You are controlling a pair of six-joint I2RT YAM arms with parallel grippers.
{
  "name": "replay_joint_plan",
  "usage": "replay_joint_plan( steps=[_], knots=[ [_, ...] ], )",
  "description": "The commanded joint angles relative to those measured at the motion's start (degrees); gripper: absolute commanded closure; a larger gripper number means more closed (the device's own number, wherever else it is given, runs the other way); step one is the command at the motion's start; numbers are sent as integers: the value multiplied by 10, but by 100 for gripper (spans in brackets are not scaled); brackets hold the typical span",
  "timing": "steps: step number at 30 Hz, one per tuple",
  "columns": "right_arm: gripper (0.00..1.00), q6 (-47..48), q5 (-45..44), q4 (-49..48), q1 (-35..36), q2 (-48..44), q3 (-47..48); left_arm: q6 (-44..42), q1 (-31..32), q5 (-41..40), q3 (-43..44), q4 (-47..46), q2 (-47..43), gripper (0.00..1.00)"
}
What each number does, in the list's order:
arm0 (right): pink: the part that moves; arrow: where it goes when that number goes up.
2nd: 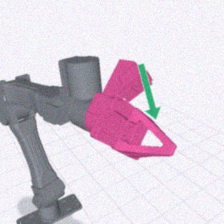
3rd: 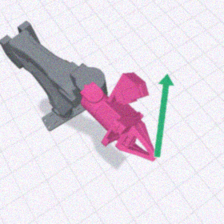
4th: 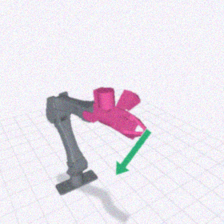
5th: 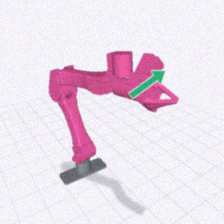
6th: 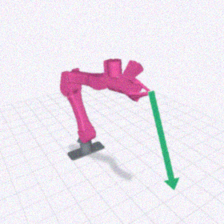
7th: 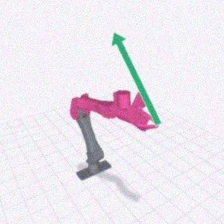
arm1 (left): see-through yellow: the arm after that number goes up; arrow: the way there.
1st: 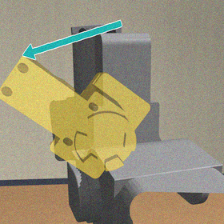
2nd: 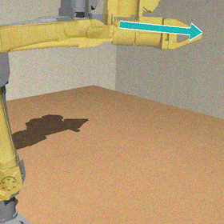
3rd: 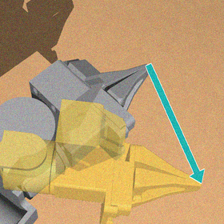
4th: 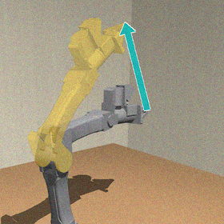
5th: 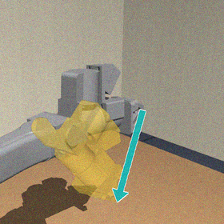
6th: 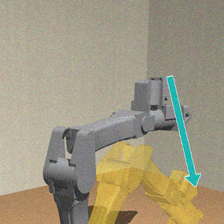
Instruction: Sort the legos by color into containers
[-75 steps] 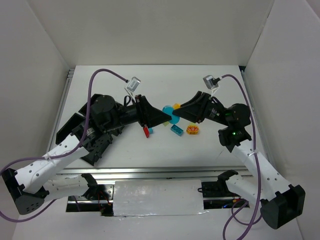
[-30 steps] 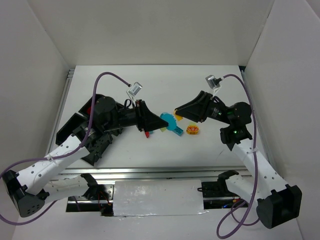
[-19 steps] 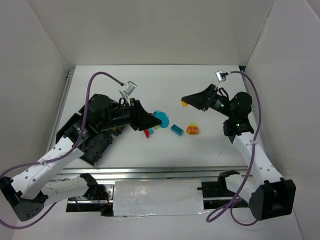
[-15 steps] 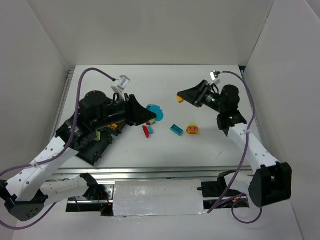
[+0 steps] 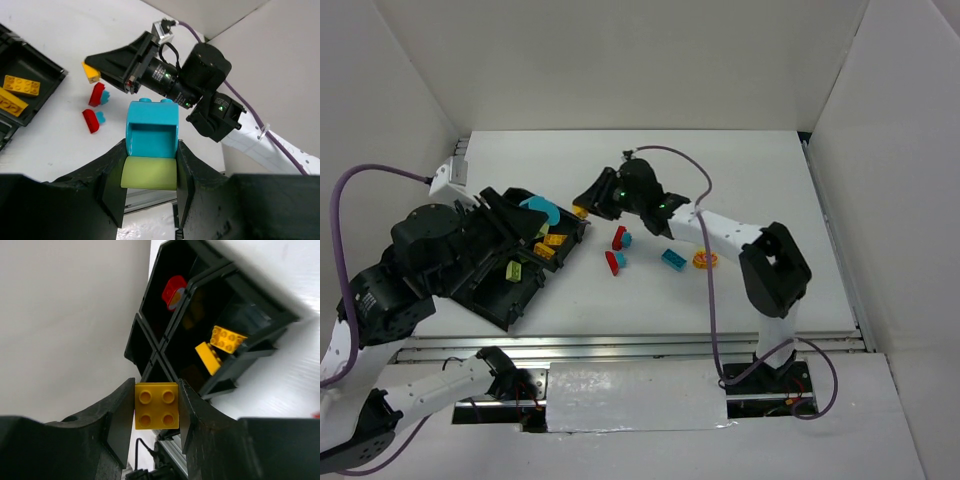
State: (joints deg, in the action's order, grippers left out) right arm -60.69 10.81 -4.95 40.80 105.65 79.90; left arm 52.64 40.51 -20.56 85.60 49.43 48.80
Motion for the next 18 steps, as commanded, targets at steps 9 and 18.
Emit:
replay_joint_plan(
  steps=[9, 18],
  knots=[
    [88, 8, 10, 68, 40, 178, 213, -46, -3, 52, -30, -17, -27, 100],
    [23, 46, 50, 85, 47, 213, 297, -87, -3, 112, -49, -52, -41, 100]
  ],
)
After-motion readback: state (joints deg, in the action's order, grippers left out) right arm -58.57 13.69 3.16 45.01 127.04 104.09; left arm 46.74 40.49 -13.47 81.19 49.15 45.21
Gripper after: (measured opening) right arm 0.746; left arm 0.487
